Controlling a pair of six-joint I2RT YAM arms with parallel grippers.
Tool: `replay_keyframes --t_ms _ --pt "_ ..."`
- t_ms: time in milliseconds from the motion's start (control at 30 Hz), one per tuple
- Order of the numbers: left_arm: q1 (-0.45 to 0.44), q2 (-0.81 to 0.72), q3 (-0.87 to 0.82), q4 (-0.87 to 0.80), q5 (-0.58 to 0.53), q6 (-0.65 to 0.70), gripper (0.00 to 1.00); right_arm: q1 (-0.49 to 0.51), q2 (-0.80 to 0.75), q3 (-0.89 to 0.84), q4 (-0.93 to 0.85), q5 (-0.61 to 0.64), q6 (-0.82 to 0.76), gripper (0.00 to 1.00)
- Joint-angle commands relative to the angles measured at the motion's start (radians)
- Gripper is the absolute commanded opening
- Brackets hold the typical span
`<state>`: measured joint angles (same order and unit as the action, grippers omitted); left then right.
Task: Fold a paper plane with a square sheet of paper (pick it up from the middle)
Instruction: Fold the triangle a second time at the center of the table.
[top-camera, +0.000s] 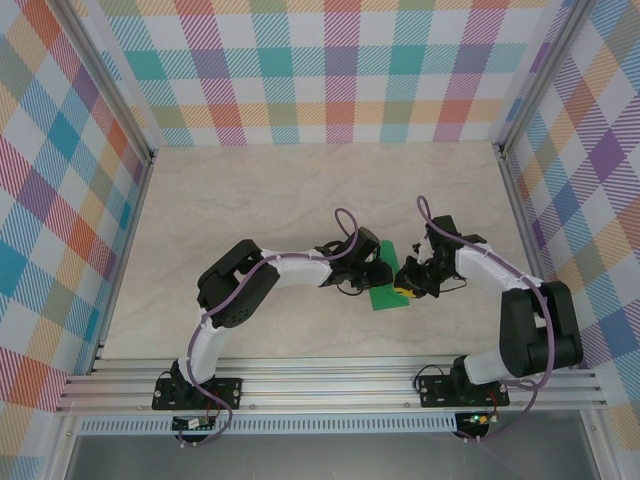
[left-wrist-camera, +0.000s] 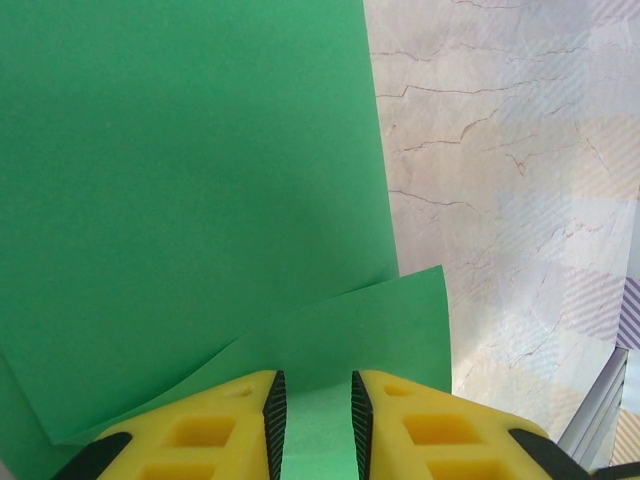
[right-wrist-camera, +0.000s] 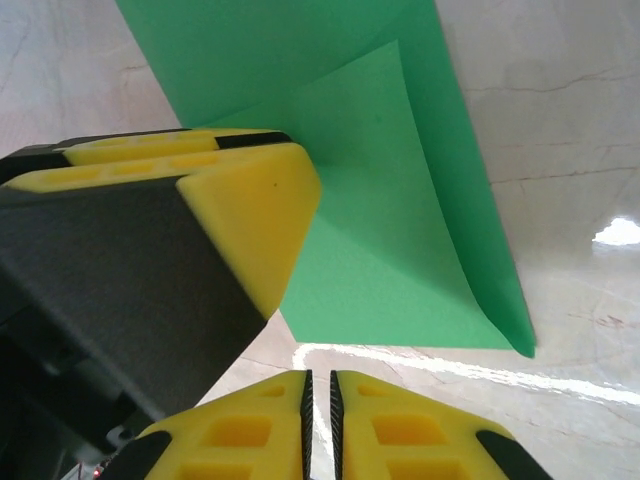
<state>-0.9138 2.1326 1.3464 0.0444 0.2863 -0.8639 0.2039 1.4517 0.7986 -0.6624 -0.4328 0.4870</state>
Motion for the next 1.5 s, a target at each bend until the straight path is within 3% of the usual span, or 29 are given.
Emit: replay_keyframes --t_ms 0,467,1000,1467 --pt "0.002 0.03 0.02 -0.041 -0.027 0.0 0.27 0.003 0.04 0.026 0.033 -0.048 0.005 0.14" --pt "0.004 0.036 0.037 -0.05 -0.021 0.005 0.26 0.003 0.186 0.067 0.079 -0.071 0.005 0.12" --pt "0.009 0.027 0.028 -0.06 -0.041 0.003 0.23 -0.008 0.272 0.043 0.122 -0.012 0.019 0.1" --pt "0.01 0.029 0.022 -0.114 -0.056 0.01 0.21 -0.057 0.233 0.015 0.075 0.009 0.079 0.1"
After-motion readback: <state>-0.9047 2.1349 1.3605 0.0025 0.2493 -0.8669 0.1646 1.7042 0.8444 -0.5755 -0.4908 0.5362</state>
